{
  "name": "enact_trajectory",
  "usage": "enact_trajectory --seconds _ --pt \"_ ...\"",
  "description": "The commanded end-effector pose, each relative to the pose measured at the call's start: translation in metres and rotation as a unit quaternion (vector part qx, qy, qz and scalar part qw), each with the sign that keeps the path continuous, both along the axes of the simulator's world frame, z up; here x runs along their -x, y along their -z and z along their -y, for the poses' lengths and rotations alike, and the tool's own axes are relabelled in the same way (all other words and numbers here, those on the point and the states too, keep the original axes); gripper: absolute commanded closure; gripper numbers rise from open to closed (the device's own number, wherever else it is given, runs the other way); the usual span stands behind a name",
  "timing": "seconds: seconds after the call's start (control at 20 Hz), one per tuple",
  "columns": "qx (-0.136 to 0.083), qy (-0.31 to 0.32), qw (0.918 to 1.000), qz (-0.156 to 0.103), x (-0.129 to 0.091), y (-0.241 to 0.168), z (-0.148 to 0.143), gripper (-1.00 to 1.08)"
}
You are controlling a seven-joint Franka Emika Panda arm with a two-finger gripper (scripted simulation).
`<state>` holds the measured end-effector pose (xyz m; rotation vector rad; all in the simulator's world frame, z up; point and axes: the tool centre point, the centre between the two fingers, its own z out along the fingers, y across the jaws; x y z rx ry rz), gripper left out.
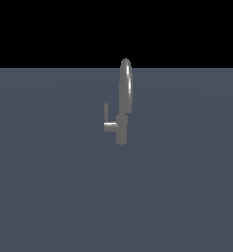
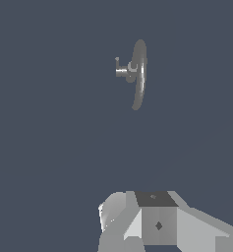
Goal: Turn on the faucet by rotating a designated handle.
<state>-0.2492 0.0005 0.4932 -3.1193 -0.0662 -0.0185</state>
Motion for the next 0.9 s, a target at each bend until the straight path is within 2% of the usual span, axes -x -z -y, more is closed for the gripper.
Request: enact_trajectory --seconds 0.0,0.25,0.5,0.7,0.85 --pt "0.001 0.005 1.0000 0.005 0.000 -0.003 -0.001 1.08" --pt "0.003 0.031 0.9991 0.028 0.001 -0.018 -0.007 1.08" --pt "0.008 0.071 0.9953 0.064 0.001 -0.040 -0.017 1.08" --pt "0.015 0.114 0.9881 0.102 0.002 -0.062 -0.031 1.08" --pt "0.022 0.150 0.9793 0.134 0.003 -0.079 -0.045 1.08"
